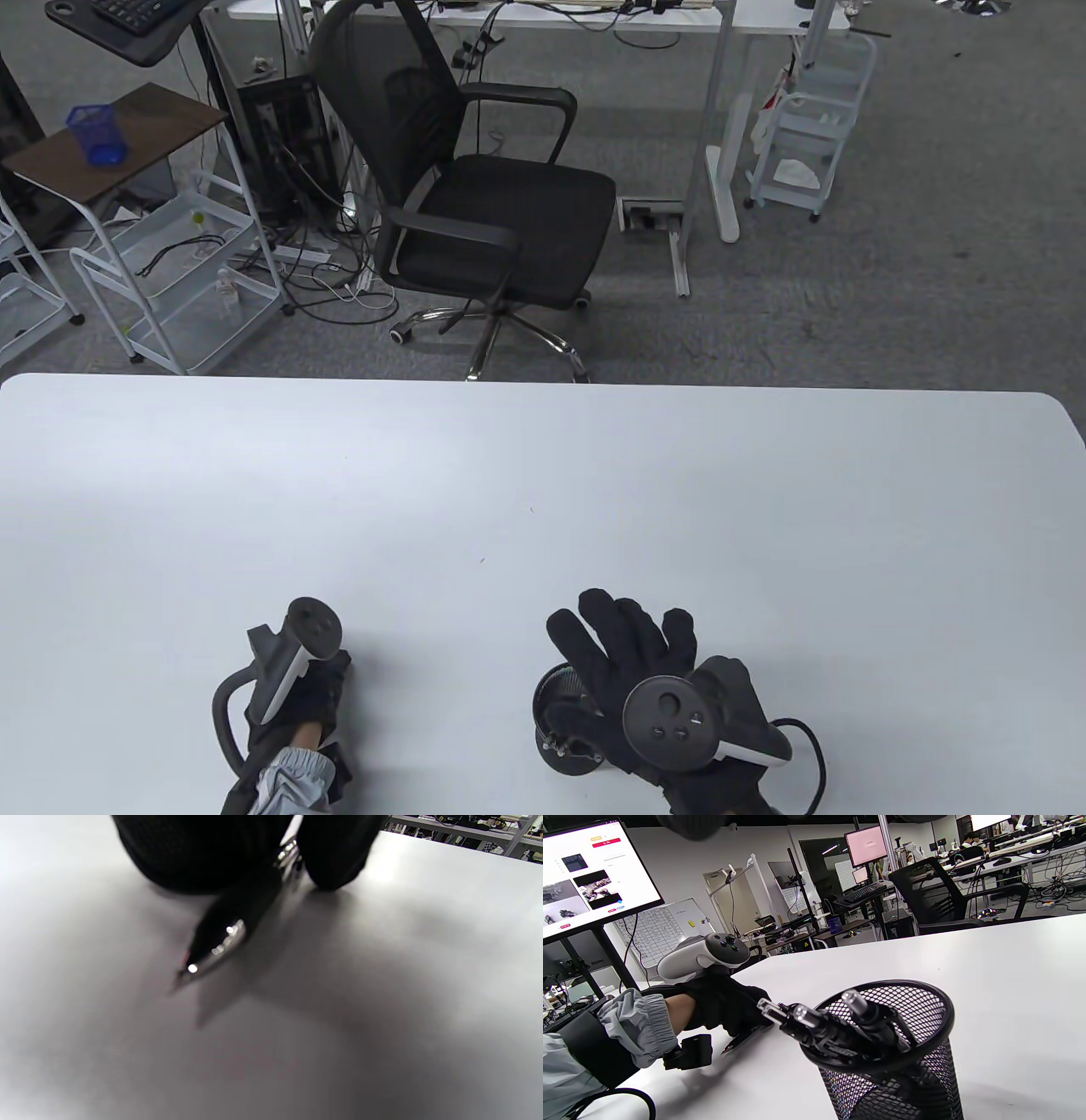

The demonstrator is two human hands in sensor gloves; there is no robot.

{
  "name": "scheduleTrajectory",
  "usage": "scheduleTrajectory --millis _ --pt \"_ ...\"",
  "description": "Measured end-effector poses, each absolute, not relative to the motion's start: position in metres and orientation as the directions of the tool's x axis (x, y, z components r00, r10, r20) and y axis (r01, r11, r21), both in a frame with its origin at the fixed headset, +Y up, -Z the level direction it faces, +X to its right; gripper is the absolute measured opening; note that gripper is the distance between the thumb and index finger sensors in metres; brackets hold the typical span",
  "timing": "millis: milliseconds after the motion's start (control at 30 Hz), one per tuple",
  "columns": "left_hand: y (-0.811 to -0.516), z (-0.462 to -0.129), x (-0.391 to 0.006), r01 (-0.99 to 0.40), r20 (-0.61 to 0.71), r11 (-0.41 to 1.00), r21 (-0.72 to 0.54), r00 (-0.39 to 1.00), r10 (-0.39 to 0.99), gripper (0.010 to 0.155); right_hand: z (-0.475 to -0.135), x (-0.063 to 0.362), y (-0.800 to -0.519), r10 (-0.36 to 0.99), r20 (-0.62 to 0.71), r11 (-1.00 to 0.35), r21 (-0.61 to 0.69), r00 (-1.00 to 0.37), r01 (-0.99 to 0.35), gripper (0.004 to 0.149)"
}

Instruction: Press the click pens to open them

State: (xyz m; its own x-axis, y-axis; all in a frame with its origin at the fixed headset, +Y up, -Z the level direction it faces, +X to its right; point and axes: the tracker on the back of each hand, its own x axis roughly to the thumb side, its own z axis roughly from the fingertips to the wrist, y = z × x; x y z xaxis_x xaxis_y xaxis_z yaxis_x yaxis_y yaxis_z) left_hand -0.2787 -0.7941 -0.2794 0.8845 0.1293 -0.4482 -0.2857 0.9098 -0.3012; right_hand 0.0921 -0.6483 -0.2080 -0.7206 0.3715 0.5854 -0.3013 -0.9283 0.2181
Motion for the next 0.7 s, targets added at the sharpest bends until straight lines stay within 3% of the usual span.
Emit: scheduleTrajectory --millis 133,233,333,433,500,600,700 --pt "-0.787 -0.278 -0.277 -0.340 -0.452 0.889 -0.307 0.874 0.178 0.069 -0.208 0.093 -0.648 0.374 0.586 -0.927 0.215 -0.719 -0.307 0.076" --pt "-0.766 -0.275 -0.266 -0.297 -0.396 0.928 -0.224 0.898 0.192 0.071 -0.207 0.094 -0.647 0.376 0.587 -0.926 0.210 -0.717 -0.314 0.076" --pt "-0.735 -0.268 -0.245 -0.256 -0.262 0.958 -0.132 0.941 0.216 0.070 -0.207 0.095 -0.646 0.378 0.587 -0.925 0.208 -0.716 -0.317 0.076" --pt "-0.708 -0.257 -0.216 -0.332 -0.003 0.938 -0.101 0.943 0.333 0.067 -0.207 0.095 -0.646 0.379 0.586 -0.925 0.208 -0.716 -0.319 0.076" --pt "-0.699 -0.251 -0.195 -0.387 0.175 0.904 -0.179 0.892 0.417 0.066 -0.207 0.096 -0.646 0.379 0.586 -0.925 0.208 -0.716 -0.319 0.076" --pt "-0.699 -0.244 -0.169 -0.380 0.409 0.829 -0.411 0.736 0.540 0.066 -0.207 0.096 -0.646 0.379 0.587 -0.925 0.206 -0.715 -0.321 0.076" --pt "-0.707 -0.242 -0.153 -0.371 0.456 0.759 -0.535 0.629 0.629 0.065 -0.207 0.096 -0.645 0.379 0.588 -0.924 0.205 -0.714 -0.322 0.076"
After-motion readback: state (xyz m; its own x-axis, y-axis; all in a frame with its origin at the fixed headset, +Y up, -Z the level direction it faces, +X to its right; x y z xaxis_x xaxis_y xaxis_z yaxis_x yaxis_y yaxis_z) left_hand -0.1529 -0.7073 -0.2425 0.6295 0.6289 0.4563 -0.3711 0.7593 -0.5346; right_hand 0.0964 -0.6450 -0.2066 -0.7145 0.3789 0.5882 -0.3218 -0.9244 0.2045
